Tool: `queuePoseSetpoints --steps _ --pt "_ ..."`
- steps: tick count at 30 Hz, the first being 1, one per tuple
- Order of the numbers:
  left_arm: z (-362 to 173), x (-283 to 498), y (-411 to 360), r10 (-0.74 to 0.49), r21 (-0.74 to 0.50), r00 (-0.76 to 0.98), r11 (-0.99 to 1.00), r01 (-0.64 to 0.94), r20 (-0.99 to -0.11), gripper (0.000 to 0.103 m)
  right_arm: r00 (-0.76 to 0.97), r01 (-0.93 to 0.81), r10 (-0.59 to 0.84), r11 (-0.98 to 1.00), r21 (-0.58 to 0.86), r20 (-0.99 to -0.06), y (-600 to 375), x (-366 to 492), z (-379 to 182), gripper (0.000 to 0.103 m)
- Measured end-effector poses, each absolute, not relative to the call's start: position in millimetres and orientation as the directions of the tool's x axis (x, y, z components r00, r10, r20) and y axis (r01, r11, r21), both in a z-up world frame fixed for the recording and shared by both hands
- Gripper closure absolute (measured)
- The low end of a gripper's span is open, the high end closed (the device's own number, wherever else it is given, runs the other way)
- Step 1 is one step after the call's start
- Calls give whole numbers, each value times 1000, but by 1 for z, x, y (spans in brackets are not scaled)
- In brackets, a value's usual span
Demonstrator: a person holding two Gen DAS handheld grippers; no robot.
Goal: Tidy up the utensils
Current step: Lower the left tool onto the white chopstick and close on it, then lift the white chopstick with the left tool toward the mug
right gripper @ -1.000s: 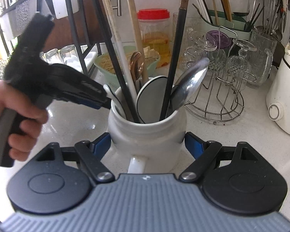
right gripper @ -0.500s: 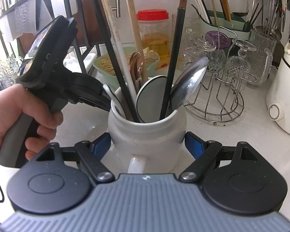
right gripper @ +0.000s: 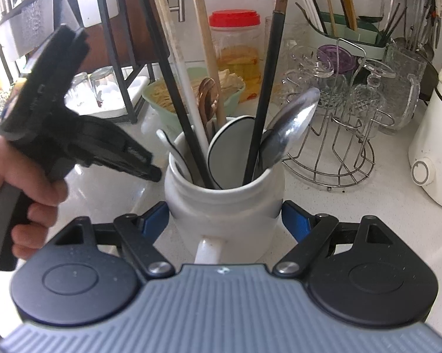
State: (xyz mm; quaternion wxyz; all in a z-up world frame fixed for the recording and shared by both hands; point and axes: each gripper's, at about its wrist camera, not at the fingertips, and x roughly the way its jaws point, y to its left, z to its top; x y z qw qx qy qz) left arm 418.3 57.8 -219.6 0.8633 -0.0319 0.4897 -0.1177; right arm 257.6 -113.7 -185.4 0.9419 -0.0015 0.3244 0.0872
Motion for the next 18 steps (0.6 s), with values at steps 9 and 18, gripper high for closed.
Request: queuePoseSetpoints --steps 9,18 --pt "-219 383 74 -208 -178 453 978 109 -867 96 747 -224 206 973 52 -632 -120 259 -183 18" --pt "-224 362 90 -188 -165 426 982 90 -885 96 740 -262 231 964 46 -632 -123 250 -184 18"
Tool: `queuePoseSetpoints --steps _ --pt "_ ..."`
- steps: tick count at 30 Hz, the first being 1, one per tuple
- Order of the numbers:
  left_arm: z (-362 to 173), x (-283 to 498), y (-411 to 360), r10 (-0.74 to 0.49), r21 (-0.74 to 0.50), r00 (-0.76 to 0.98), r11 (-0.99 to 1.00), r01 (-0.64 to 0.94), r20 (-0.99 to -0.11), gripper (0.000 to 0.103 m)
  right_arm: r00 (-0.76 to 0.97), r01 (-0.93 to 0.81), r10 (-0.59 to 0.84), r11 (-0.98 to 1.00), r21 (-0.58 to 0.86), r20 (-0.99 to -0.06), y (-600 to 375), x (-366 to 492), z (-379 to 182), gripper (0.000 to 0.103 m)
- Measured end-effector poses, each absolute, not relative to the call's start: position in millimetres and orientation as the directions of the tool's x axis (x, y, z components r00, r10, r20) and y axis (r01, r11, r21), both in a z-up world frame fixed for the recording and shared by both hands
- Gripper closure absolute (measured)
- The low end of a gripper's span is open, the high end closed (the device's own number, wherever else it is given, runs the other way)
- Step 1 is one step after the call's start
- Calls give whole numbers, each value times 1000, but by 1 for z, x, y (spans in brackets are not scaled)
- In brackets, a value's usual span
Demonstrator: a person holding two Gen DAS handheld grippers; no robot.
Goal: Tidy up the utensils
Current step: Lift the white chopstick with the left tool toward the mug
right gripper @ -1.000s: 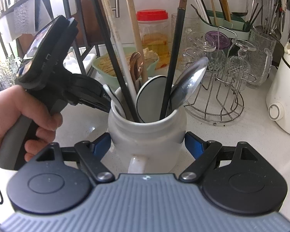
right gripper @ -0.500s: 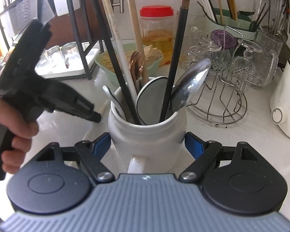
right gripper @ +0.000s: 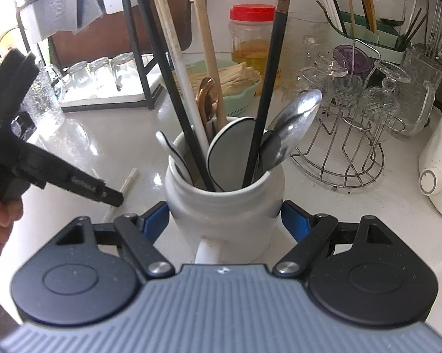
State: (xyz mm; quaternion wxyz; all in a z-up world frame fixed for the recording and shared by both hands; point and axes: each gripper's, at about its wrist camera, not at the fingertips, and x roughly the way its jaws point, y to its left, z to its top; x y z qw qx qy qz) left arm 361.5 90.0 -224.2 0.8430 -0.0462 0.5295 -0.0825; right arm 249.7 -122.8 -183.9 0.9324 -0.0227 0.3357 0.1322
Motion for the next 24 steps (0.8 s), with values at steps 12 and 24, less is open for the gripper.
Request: queuePoseSetpoints --steps 12,24 --pt "-224 357 85 -153 -122 451 988 96 -880 84 749 -257 226 966 41 -622 -121 239 -186 18" --pt "-222 371 74 -139 -71 474 985 158 -869 82 761 -231 206 972 39 -615 -118 232 -187 18"
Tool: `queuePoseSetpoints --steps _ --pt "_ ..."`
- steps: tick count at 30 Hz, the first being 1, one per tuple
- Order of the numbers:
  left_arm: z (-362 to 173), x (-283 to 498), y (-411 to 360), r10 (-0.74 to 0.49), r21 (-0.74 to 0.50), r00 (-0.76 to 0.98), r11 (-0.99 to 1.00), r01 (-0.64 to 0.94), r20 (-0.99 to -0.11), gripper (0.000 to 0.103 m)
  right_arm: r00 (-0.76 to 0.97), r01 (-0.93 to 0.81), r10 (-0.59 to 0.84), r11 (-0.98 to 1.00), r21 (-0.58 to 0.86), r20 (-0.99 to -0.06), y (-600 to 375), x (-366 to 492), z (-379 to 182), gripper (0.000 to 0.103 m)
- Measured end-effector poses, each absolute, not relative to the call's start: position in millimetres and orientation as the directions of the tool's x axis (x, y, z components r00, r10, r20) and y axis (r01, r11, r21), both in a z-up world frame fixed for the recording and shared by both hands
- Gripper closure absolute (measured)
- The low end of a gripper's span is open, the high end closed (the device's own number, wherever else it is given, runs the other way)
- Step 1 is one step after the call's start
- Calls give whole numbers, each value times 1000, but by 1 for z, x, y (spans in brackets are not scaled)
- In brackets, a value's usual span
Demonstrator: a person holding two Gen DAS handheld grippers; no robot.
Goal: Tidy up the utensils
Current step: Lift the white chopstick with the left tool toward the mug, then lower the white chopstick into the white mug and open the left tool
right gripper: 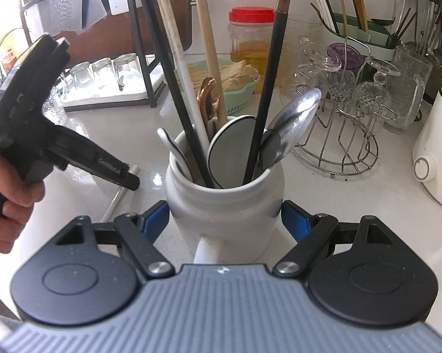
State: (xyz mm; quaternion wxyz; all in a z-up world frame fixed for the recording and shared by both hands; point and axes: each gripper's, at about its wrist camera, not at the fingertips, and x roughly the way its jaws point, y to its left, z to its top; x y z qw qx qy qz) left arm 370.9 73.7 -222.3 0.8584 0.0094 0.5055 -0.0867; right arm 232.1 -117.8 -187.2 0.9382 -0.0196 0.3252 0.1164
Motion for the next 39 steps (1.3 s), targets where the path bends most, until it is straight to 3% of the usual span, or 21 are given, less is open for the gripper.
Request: queuePoseSetpoints --steps 6,14,18,27,39 --pt "-221 381 64 -85 -2 457 984 177 -885 83 769 -229 198 973 27 -608 -116 230 -188 18" --pt "-219 394 64 -65 -7 419 990 139 -906 84 774 -229 199 973 28 -601 -116 227 -189 17" --pt "-219 396 66 -61 -3 420 991 136 -906 94 768 -225 197 974 31 -609 -116 229 -187 17" --pt "-218 390 66 -57 2 433 991 136 -899 96 769 -229 199 973 29 -607 -116 230 -188 17" --pt "-155 356 68 -143 -53 555 983 175 -820 96 775 -225 196 974 28 -601 -114 238 -188 17"
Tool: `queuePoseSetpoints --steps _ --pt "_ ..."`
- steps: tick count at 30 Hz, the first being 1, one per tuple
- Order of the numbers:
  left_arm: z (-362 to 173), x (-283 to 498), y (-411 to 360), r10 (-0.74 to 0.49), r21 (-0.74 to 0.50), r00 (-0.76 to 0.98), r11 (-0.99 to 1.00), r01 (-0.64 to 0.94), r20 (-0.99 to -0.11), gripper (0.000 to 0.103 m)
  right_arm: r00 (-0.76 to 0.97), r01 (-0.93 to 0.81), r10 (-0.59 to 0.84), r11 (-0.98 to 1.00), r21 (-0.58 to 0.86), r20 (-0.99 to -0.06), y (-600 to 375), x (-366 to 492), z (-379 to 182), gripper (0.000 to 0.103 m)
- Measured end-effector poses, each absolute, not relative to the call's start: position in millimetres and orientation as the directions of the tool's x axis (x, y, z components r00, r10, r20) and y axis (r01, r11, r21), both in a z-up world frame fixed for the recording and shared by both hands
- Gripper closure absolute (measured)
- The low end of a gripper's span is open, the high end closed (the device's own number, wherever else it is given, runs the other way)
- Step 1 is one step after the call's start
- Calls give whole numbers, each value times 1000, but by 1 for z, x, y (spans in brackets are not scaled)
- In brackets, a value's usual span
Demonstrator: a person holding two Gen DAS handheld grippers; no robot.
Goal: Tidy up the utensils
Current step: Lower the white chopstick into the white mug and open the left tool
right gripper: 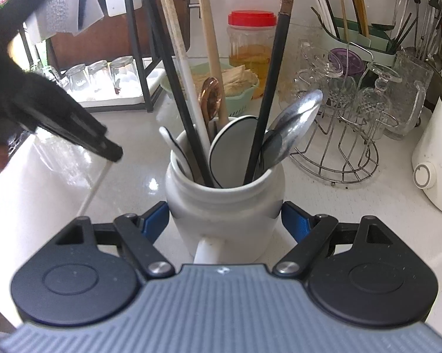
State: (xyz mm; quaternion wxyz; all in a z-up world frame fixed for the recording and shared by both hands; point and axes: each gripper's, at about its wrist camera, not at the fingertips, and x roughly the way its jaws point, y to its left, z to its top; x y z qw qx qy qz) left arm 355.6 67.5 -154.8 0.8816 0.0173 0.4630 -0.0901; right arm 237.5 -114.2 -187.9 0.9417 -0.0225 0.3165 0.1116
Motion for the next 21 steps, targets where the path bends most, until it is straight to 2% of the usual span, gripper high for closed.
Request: queuePoseSetpoints --steps 7,21 --pt "-96 324 70 -234 -135 619 970 204 -750 96 778 -224 200 974 33 -595 -115 235 -189 18" --pt "-24 265 54 -339 -157 695 936 314 -634 96 783 -232 204 972 28 -587 -115 235 -188 18"
